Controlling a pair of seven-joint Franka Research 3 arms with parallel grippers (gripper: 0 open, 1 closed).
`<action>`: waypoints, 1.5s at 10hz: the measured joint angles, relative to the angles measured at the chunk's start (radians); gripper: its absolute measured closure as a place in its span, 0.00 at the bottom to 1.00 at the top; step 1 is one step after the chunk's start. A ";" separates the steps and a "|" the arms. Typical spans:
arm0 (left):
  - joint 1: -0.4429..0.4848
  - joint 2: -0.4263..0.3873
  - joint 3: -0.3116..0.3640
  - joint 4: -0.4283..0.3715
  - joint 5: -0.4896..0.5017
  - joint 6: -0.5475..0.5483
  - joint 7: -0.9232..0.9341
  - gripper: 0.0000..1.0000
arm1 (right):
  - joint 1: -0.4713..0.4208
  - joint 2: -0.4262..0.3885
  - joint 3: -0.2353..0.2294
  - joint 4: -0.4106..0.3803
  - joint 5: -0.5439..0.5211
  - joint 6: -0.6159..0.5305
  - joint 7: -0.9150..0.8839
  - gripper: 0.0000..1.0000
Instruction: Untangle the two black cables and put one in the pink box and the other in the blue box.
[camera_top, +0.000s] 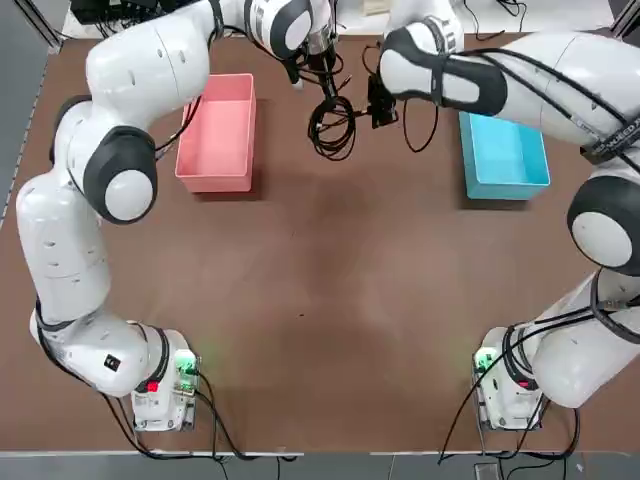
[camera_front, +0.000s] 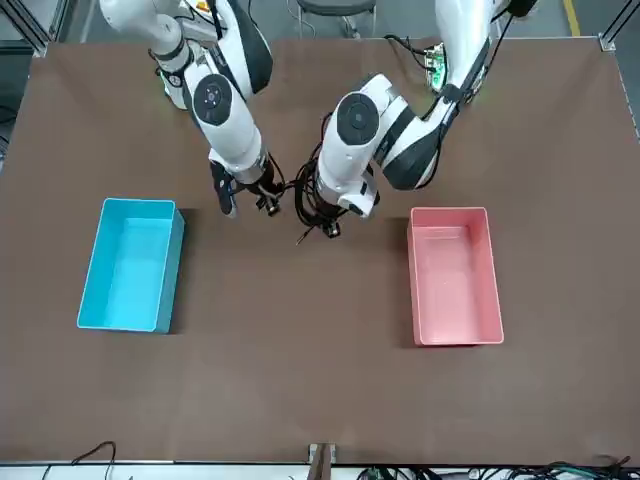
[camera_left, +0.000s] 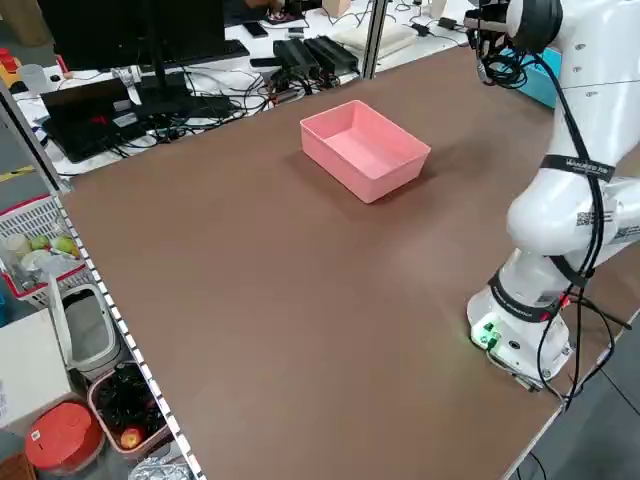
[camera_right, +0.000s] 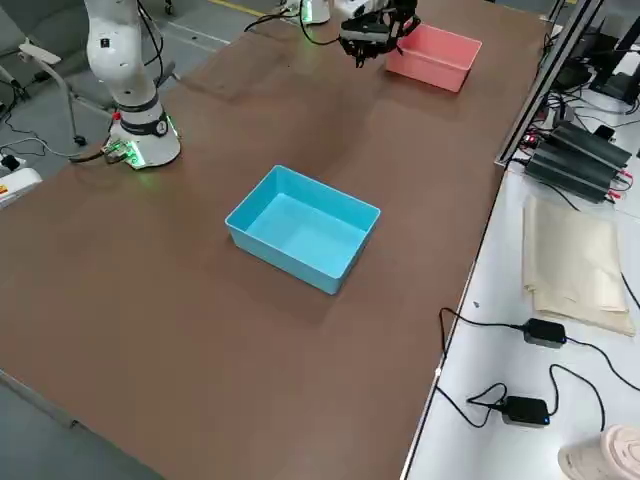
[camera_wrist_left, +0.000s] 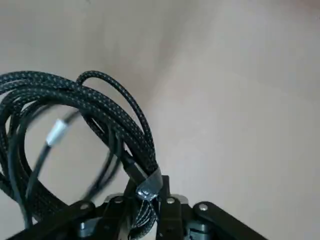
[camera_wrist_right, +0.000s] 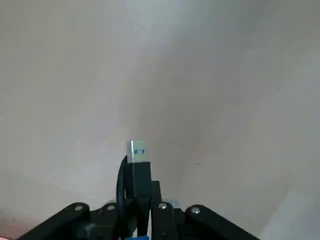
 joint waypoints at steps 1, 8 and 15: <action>0.003 0.000 0.002 0.000 0.000 -0.008 0.000 0.80 | -0.020 0.000 -0.002 0.032 0.000 -0.034 -0.001 0.93; 0.127 -0.001 0.009 -0.002 0.000 -0.186 0.184 0.80 | -0.225 -0.013 -0.010 0.172 -0.001 -0.310 -0.241 0.93; 0.499 -0.089 0.009 -0.223 0.073 -0.091 0.632 0.80 | -0.534 -0.016 -0.015 0.174 -0.136 -0.436 -0.742 0.93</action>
